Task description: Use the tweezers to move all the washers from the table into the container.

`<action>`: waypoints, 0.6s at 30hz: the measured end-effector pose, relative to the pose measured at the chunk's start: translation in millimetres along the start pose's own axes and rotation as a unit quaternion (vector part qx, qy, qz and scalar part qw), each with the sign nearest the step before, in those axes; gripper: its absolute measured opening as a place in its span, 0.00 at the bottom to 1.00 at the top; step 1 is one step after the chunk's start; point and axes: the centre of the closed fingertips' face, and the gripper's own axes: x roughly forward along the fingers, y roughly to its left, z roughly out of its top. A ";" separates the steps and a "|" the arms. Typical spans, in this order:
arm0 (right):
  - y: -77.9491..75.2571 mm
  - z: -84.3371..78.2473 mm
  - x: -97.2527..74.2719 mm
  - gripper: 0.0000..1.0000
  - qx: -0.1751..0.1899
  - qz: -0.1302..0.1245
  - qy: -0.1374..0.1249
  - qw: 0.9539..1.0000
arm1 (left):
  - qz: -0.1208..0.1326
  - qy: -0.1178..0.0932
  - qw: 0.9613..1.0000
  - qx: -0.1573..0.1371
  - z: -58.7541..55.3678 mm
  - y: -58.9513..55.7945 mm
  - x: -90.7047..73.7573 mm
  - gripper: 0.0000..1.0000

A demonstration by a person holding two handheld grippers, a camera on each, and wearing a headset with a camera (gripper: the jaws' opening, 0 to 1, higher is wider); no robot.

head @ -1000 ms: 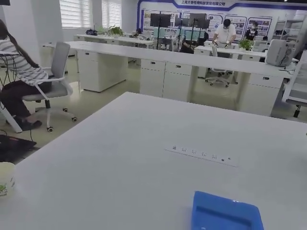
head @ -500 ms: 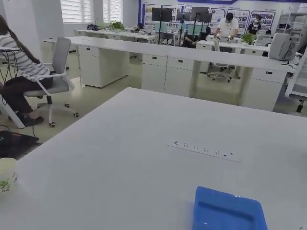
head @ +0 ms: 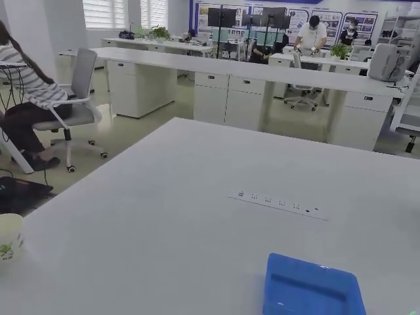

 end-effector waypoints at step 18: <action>-2.5 -4.0 -4.4 0.01 0.044 -0.009 -0.001 0.999 | -0.005 0.001 1.000 0.005 -0.3 -2.4 0.1 0.89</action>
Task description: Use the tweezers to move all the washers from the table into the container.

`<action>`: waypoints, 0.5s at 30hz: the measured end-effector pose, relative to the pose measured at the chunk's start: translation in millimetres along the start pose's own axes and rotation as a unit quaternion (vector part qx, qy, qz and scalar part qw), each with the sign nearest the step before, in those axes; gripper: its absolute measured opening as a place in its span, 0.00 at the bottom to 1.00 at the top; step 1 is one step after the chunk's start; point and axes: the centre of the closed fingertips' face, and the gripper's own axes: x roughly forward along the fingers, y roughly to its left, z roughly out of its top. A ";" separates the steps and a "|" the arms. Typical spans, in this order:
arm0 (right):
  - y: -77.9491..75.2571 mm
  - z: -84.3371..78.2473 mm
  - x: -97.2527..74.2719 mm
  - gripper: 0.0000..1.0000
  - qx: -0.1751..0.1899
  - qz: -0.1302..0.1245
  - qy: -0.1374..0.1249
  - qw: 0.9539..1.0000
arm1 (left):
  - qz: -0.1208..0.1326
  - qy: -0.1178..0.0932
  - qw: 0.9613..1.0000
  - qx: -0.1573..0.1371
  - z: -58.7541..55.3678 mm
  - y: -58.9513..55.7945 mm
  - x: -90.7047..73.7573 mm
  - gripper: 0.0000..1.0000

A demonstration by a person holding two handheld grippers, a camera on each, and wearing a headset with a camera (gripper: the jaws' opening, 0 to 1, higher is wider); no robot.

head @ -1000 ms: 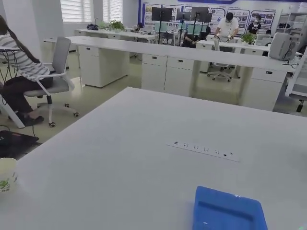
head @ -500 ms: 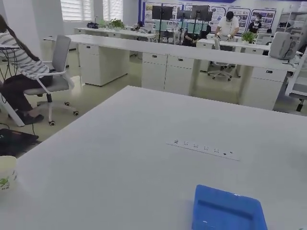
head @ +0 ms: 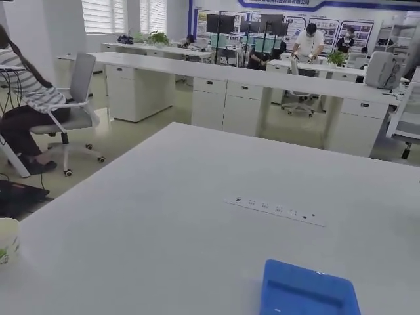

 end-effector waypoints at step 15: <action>4.2 3.6 -4.3 0.01 -0.007 0.008 0.015 1.000 | 0.004 -0.004 1.000 0.003 1.3 1.1 -1.4 0.88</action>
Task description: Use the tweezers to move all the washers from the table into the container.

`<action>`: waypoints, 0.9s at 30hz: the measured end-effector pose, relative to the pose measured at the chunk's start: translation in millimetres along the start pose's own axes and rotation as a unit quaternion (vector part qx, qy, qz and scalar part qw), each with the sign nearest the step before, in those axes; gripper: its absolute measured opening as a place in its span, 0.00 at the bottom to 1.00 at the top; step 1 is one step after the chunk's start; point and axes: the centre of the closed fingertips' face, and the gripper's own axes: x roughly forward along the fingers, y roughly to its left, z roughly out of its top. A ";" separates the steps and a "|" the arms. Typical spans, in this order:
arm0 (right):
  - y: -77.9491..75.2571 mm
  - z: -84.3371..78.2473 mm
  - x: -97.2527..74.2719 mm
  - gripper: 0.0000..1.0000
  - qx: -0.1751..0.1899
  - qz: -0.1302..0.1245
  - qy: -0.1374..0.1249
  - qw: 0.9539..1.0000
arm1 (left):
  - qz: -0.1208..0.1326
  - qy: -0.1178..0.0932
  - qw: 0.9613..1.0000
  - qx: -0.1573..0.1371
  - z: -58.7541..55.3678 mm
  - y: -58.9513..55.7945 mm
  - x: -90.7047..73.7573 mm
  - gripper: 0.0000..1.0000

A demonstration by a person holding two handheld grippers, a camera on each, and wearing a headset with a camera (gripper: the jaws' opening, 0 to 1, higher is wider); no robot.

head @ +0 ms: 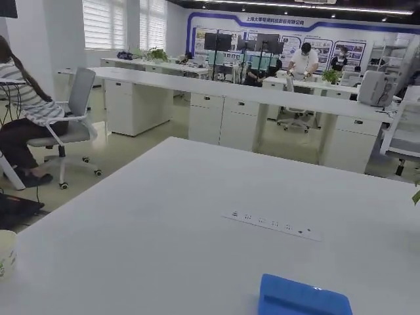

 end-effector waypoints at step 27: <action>0.0 25.4 -21.5 0.01 -0.014 -0.006 -0.021 1.000 | 0.004 -0.010 1.000 0.001 3.6 1.7 -1.4 0.88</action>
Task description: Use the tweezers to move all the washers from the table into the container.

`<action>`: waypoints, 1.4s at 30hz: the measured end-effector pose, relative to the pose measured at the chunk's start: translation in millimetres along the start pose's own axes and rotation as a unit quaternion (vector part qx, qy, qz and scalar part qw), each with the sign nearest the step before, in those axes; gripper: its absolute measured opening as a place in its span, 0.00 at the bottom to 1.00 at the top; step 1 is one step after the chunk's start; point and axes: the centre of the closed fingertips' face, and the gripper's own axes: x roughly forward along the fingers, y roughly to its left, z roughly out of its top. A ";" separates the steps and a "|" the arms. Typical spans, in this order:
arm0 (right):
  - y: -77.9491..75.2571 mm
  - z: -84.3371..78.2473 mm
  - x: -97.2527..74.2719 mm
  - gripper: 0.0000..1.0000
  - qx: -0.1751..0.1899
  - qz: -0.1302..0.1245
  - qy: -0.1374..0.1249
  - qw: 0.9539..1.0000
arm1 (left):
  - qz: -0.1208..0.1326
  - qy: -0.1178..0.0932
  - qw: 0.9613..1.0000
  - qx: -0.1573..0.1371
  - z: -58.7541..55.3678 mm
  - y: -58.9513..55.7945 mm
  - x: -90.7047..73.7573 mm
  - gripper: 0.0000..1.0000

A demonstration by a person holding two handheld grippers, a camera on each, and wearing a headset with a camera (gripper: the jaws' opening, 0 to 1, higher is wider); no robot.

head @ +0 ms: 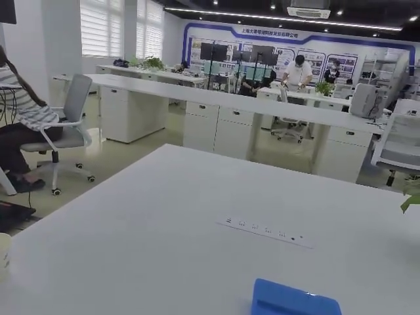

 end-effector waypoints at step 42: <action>-10.0 36.8 4.4 0.01 -0.025 0.005 -0.013 1.000 | 0.002 0.016 1.000 0.016 -5.4 -1.7 2.1 0.88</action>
